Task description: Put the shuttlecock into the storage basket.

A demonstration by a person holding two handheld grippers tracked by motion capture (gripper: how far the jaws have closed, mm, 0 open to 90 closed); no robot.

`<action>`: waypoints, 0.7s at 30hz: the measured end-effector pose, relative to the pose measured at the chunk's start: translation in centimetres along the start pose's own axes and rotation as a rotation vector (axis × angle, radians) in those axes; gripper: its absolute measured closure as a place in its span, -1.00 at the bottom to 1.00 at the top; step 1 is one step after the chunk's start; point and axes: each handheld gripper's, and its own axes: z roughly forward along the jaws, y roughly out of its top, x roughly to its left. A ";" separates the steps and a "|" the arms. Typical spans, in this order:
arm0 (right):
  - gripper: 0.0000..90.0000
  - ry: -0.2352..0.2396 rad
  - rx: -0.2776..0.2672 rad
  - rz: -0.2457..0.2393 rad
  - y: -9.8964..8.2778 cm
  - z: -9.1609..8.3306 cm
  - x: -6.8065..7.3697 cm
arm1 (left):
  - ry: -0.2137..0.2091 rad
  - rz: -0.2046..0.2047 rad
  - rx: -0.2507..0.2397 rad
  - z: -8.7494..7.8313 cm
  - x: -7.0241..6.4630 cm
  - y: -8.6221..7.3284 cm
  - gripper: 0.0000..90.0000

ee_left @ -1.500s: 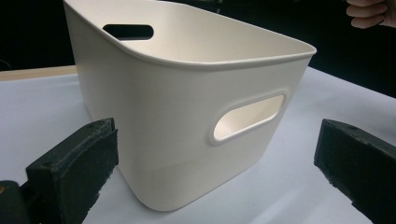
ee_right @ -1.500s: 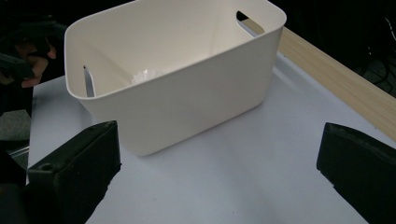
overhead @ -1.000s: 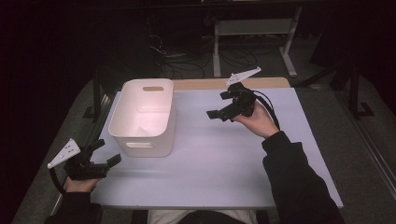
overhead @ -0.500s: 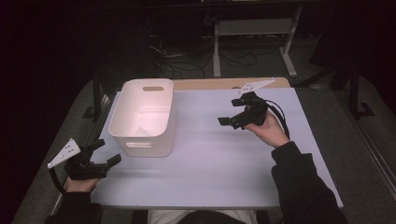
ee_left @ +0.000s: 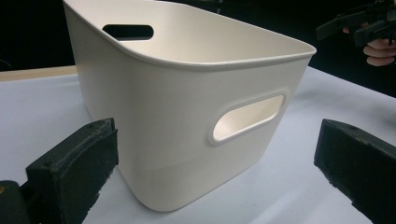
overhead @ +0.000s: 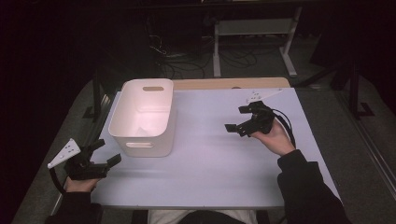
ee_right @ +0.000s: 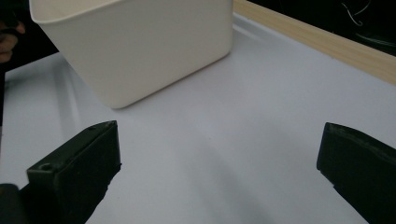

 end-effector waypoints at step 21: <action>-1.00 -0.098 -0.030 0.012 -3.4 -2.6 0.0 | 0.001 0.001 0.000 0.0 0.0 0.0 -1.00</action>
